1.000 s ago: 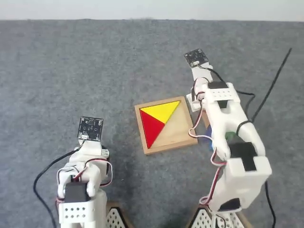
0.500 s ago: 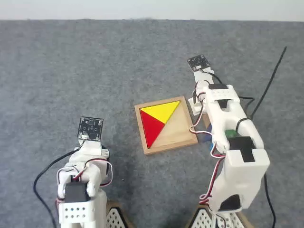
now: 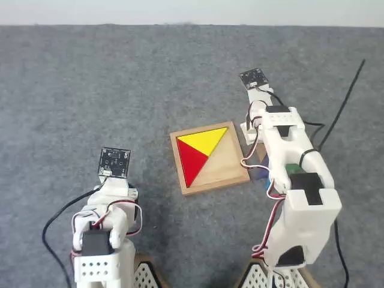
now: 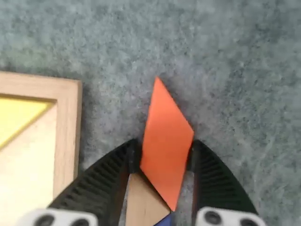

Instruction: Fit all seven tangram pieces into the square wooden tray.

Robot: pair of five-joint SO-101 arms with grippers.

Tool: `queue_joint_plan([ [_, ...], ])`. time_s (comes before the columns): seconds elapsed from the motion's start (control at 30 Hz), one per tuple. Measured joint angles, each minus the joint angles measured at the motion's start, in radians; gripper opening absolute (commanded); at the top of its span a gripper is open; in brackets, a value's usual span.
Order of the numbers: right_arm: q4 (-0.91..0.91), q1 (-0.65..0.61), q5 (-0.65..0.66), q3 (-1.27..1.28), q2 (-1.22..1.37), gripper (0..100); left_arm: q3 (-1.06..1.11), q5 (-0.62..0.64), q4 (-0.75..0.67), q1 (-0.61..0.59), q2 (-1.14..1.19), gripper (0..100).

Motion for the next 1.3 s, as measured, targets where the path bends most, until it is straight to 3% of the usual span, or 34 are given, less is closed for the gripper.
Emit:
queue_joint_plan([
  [0.4,0.034,0.005,0.0,-0.008,-0.041,15.8,0.0,0.0,0.0,0.0,0.0,2],
  [0.7,0.044,0.117,-0.023,0.08,-0.164,16.2,0.0,0.0,0.0,0.0,0.0,2],
  [0.83,0.04,0.097,-0.025,0.081,-0.164,16.2,0.0,0.0,0.0,0.0,0.0,2],
  [1.07,0.003,-0.044,-0.1,0.081,-0.164,16.2,0.0,0.0,0.0,0.0,0.0,2],
  [1.3,-0.032,-0.052,-0.129,0.074,-0.118,16.2,0.0,0.0,0.0,0.0,0.0,2],
])
